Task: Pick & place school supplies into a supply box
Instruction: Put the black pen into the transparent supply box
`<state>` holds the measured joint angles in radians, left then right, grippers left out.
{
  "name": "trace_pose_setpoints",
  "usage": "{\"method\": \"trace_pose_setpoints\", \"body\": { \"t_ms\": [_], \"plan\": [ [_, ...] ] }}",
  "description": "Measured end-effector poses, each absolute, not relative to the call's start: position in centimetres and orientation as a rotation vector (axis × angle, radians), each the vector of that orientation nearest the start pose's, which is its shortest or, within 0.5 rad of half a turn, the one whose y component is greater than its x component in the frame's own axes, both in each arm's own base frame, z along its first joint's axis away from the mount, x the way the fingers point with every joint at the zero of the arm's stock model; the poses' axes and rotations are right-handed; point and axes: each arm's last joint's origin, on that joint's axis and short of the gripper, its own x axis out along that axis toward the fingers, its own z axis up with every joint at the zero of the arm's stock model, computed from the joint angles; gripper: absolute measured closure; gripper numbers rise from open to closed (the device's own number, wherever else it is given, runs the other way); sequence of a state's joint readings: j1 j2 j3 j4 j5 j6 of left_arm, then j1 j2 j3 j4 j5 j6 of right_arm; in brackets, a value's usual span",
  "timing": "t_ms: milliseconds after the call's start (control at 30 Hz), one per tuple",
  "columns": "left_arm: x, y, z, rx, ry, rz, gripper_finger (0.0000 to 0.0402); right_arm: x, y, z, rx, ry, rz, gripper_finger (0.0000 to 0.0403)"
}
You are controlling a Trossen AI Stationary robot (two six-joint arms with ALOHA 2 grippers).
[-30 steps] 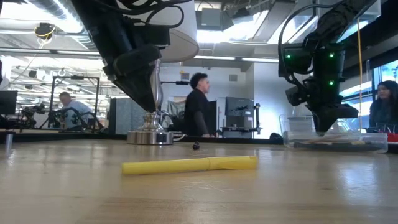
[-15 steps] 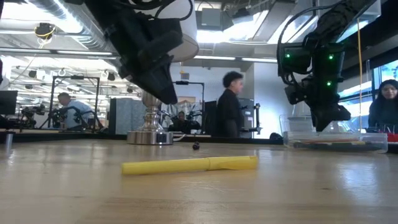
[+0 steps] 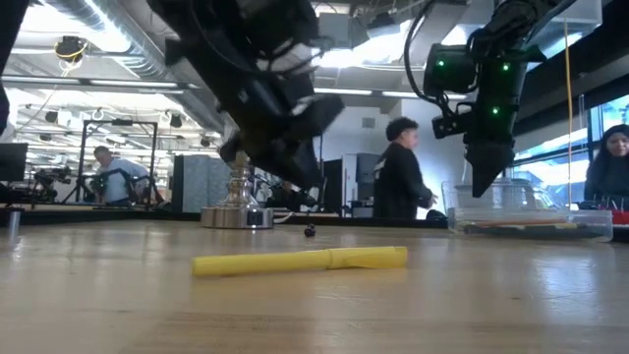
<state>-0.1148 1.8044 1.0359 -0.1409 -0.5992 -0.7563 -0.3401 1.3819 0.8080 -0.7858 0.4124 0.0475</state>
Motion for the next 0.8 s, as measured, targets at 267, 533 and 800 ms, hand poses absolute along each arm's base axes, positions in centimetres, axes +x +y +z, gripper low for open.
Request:
{"method": "trace_pose_setpoints", "body": {
  "t_ms": [267,533,800],
  "plan": [
    [36.4,-0.1,14.1,-0.424,0.650,0.768,0.0302,21.2,-8.6,18.9,0.001,1.380,-0.640,0.0242],
    [36.4,1.0,14.0,-0.493,0.636,0.797,0.0253,21.2,-8.6,18.9,0.004,1.378,-0.641,0.0242],
    [36.4,1.1,13.7,-0.504,0.634,0.808,0.0187,21.2,-8.6,18.9,0.005,1.377,-0.642,0.0242]
  ]
}}
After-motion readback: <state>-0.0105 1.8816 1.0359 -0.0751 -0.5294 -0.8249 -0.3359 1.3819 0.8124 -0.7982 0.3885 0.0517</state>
